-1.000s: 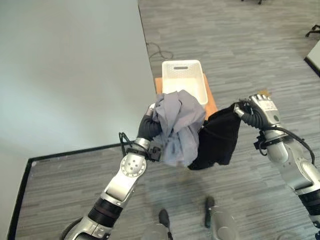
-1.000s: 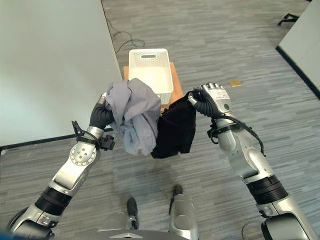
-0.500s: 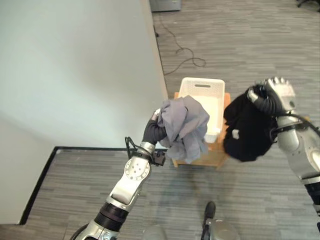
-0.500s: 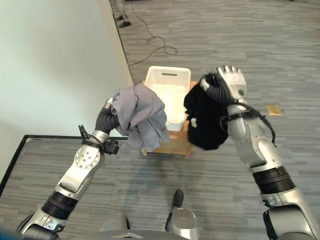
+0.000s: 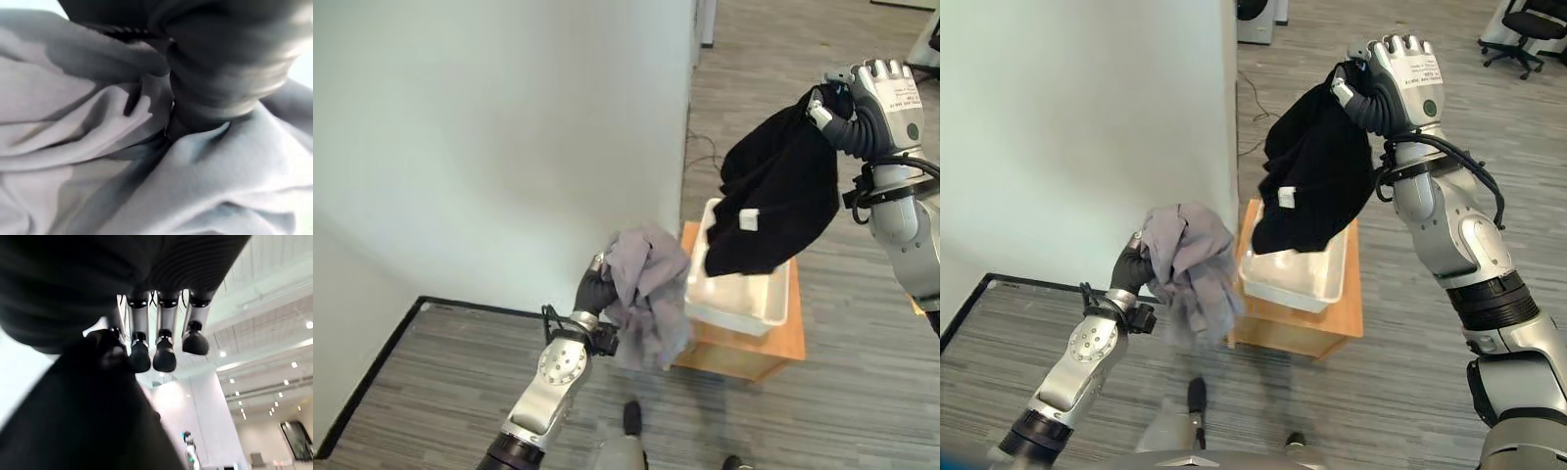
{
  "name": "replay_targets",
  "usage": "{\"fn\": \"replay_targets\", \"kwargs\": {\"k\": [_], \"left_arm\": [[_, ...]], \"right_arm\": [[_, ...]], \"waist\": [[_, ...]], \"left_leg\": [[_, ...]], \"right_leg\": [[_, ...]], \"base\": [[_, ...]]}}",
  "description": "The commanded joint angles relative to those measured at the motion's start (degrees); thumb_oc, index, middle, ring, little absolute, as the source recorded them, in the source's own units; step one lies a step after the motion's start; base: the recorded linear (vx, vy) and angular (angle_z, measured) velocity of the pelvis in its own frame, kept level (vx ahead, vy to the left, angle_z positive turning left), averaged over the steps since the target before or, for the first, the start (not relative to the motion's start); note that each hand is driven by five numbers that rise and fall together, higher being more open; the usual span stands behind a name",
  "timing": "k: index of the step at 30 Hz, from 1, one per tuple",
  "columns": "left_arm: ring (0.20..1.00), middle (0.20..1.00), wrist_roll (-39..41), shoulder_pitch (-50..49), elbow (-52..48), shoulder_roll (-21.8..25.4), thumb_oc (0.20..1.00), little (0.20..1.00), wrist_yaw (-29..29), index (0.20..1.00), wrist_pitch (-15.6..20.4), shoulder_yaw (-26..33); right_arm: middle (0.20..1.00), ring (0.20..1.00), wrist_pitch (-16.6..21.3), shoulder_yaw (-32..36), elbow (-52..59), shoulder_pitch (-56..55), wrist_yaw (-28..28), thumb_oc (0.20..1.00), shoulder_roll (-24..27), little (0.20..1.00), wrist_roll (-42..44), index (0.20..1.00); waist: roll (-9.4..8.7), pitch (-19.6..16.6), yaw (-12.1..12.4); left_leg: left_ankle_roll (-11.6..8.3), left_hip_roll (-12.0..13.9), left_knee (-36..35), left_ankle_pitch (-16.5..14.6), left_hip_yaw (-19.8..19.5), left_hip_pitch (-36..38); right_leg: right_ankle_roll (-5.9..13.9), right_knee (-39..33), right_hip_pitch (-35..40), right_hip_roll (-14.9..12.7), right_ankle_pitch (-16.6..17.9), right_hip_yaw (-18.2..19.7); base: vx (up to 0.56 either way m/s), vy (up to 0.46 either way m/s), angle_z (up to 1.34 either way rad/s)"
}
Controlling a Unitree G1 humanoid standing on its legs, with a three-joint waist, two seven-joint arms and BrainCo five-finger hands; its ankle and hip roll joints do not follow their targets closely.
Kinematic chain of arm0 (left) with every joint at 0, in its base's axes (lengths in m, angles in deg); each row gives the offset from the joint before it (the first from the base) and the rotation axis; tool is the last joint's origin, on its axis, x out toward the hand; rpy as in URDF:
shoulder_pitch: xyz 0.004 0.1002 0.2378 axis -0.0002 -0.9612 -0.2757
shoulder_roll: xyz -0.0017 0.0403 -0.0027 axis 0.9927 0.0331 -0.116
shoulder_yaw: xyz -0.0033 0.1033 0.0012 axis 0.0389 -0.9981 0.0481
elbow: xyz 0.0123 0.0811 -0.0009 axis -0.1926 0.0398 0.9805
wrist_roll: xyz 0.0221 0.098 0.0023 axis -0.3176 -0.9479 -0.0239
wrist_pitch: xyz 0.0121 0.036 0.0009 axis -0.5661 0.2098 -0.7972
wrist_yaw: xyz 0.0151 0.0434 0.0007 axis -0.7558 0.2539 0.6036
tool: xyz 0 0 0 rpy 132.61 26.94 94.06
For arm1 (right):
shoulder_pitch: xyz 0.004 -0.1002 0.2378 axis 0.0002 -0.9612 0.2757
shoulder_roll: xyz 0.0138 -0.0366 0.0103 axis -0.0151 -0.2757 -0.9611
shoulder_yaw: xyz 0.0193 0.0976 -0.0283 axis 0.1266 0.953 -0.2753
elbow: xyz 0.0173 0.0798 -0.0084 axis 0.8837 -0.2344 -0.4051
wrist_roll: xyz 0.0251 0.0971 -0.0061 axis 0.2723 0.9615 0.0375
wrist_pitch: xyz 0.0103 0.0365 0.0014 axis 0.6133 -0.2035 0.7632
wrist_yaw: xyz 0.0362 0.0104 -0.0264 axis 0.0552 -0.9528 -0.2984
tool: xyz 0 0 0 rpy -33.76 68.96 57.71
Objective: Pick up bed clothes into laundry basket.
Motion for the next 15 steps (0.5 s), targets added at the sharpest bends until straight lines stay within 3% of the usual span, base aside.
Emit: {"fn": "replay_targets", "kwargs": {"k": [1,6,15], "left_arm": [[0.2,0.2,1.72,1.51,-4.19,-1.58,0.2,0.2,0.76,0.2,3.73,0.17],[0.2,0.2,2.28,1.03,-3.11,-1.58,0.2,0.2,1.22,0.2,3.46,-0.35],[0.2,0.2,5.1,0.08,-1.44,-0.87,0.2,0.2,2.55,0.2,3.59,-1.08]], "right_arm": [[0.2,0.2,-0.84,1.22,-1.22,2.6,1.57,0.2,0.45,0.2,-1.37,0.2],[0.2,0.2,-1.56,-0.83,-4.64,1.82,0.78,0.2,-3.73,0.2,-3.59,0.2],[0.2,0.2,-2.82,-7.72,-13.78,9.2,-0.08,0.2,-4.88,0.2,-6.6,0.2]], "waist": [[0.95,-3.15,1.47],[0.8,-3.69,2.64],[-0.83,-3.27,6.71]], "left_leg": [[-6.32,7.5,0.36,-10.78,2.24,8.05],[-6.36,7.8,0.36,-10.93,2.97,7.88],[-6.98,8.63,0.36,-10.13,2.08,5.69]], "right_leg": [[0.38,0.93,-2.97,1.38,-4.36,-3.25],[0.74,0.93,-2.87,0.84,-4.07,-3.76],[1.04,0.93,-3.83,1.02,-3.92,-5.47]], "base": [[0.03,0.024,0.08],[0.03,0.018,-0.03],[0.0,0.004,-0.03]]}}
